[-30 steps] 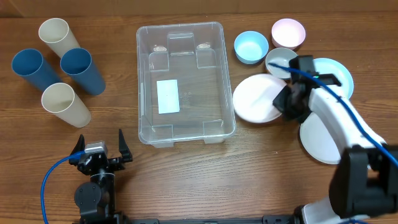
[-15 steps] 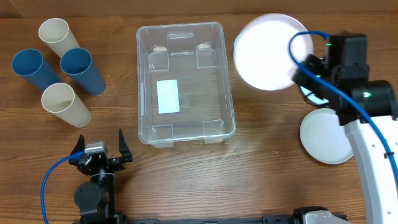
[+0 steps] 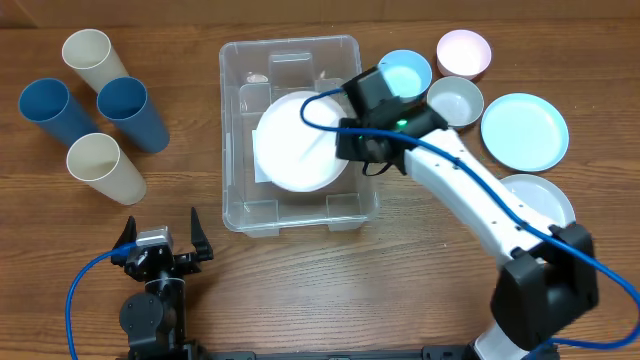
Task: Pack container
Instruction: 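Carry the white plate into the clear bin and release it, then grasp the light-blue plate rim with the right gripper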
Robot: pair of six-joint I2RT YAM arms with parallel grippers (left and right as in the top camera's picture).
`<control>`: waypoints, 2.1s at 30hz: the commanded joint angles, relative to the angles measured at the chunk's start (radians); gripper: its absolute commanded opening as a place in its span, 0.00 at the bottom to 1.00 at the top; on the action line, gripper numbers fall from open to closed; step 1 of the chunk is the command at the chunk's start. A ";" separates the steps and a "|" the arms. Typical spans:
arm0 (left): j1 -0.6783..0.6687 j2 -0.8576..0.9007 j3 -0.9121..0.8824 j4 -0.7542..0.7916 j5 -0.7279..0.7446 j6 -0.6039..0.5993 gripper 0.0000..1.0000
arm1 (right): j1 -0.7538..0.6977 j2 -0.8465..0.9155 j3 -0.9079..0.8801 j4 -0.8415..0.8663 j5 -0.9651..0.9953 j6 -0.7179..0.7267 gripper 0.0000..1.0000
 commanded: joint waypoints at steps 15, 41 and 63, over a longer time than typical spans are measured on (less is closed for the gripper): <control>0.007 -0.007 -0.003 -0.002 0.001 0.013 1.00 | 0.086 0.025 -0.005 -0.115 0.002 0.013 0.37; 0.007 -0.007 -0.003 -0.002 0.001 0.013 1.00 | -0.904 0.023 0.230 -0.403 -0.029 -0.158 0.52; 0.007 -0.007 -0.003 -0.002 0.001 0.013 1.00 | -1.014 0.272 -0.090 0.033 -0.004 -0.180 0.07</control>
